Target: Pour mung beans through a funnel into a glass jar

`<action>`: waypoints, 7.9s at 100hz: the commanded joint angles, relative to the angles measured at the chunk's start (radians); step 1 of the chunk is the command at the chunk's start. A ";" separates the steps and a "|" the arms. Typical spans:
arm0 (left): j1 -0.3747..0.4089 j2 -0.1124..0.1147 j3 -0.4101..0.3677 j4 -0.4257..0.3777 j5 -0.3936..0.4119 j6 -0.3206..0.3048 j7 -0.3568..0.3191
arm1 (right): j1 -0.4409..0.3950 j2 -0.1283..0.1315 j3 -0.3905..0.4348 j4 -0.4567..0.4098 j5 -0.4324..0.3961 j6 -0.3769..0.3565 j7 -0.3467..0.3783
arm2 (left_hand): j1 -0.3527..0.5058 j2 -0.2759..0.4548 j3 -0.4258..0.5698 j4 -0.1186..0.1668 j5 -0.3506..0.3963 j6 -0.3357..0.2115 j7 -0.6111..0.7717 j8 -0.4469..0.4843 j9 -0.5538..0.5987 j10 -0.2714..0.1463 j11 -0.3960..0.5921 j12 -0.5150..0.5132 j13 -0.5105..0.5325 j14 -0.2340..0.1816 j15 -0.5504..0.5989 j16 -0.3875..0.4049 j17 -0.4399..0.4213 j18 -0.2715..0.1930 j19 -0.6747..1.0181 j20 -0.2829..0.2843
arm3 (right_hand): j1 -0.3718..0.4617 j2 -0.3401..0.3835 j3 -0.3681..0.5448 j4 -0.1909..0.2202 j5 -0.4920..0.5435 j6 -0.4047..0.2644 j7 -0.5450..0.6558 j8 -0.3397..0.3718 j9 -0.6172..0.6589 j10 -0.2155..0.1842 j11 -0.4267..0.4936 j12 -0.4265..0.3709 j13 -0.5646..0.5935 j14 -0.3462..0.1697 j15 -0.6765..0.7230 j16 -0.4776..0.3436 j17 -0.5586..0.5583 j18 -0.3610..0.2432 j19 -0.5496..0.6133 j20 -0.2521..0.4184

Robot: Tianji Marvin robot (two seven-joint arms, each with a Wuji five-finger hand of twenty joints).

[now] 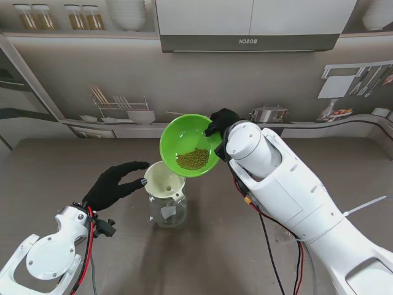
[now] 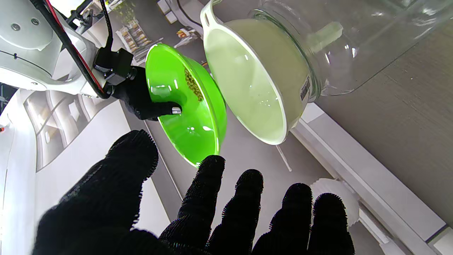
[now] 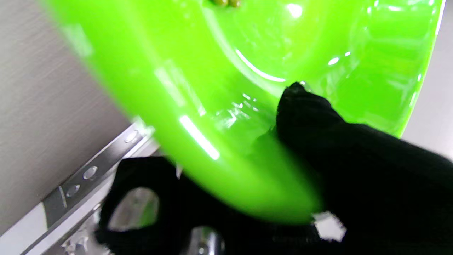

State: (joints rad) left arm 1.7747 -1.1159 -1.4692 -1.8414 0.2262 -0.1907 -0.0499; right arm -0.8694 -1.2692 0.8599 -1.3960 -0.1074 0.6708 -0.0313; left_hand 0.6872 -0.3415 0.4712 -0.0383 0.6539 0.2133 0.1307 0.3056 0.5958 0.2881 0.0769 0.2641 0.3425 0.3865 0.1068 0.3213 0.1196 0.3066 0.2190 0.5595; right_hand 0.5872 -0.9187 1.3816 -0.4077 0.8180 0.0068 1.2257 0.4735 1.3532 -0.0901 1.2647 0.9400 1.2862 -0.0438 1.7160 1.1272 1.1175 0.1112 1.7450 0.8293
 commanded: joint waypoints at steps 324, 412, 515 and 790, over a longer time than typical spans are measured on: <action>0.011 0.000 -0.013 0.000 -0.016 -0.020 -0.035 | -0.079 -0.063 -0.183 0.114 -0.627 -0.561 -0.652 | 0.026 0.041 -0.039 0.019 0.016 0.002 0.002 0.002 0.025 -0.002 -0.004 0.006 0.010 0.004 -0.008 0.006 -0.020 -0.005 -0.028 0.013 | 0.066 0.139 0.090 0.031 -0.057 -0.073 0.117 0.000 0.094 0.024 -0.002 0.007 0.035 -0.170 0.082 -0.011 0.054 -0.071 0.106 0.003; 0.009 0.000 -0.004 -0.001 -0.018 -0.034 -0.034 | -0.121 -0.053 -0.132 0.022 -0.579 -0.504 -0.587 | 0.024 0.043 -0.044 0.019 0.016 0.003 0.002 0.002 0.030 -0.004 -0.003 0.007 0.013 0.001 -0.006 0.006 -0.015 -0.012 -0.030 0.008 | 0.070 0.139 0.087 0.035 -0.058 -0.069 0.119 -0.002 0.094 0.026 -0.001 0.005 0.034 -0.166 0.084 -0.009 0.053 -0.068 0.107 0.001; 0.011 0.000 -0.003 -0.004 -0.017 -0.031 -0.033 | -0.180 -0.071 0.004 -0.074 -0.279 -0.331 -0.452 | 0.027 0.044 -0.045 0.019 0.019 0.006 0.003 0.002 0.029 -0.004 -0.004 0.006 0.015 -0.003 -0.005 0.006 -0.014 -0.013 -0.029 0.006 | 0.086 0.135 0.081 0.044 -0.042 -0.050 0.106 -0.009 0.093 0.055 -0.002 0.009 0.033 -0.134 0.091 -0.005 0.052 -0.038 0.112 0.008; 0.017 -0.001 -0.005 -0.015 -0.018 0.000 -0.036 | -0.089 0.025 -0.122 0.427 -0.333 -0.295 -0.069 | 0.032 0.059 -0.048 0.019 0.048 0.016 0.012 0.010 0.033 -0.001 -0.004 0.006 0.014 0.003 -0.008 0.006 -0.016 -0.015 -0.029 0.007 | -0.082 0.190 -0.005 0.103 -0.111 -0.144 0.010 -0.064 -0.025 0.067 -0.238 0.004 0.029 0.032 -0.144 -0.211 -0.070 0.138 -0.169 -0.062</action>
State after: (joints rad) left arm 1.7873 -1.1143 -1.4724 -1.8490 0.2108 -0.1948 -0.0668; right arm -0.9608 -1.2497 0.7437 -0.9695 -0.4310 0.3758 -0.1214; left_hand 0.6880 -0.3310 0.4474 -0.0383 0.6979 0.2263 0.1386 0.3107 0.6077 0.2896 0.0756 0.2643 0.3425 0.3898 0.1069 0.3213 0.1101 0.3068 0.2189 0.5597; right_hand 0.5172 -0.7685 1.3264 -0.3573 0.7332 -0.0818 1.2425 0.4364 1.3373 -0.0655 1.0387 0.9405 1.2848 -0.0024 1.5925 0.9406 1.0539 0.2077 1.5833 0.7768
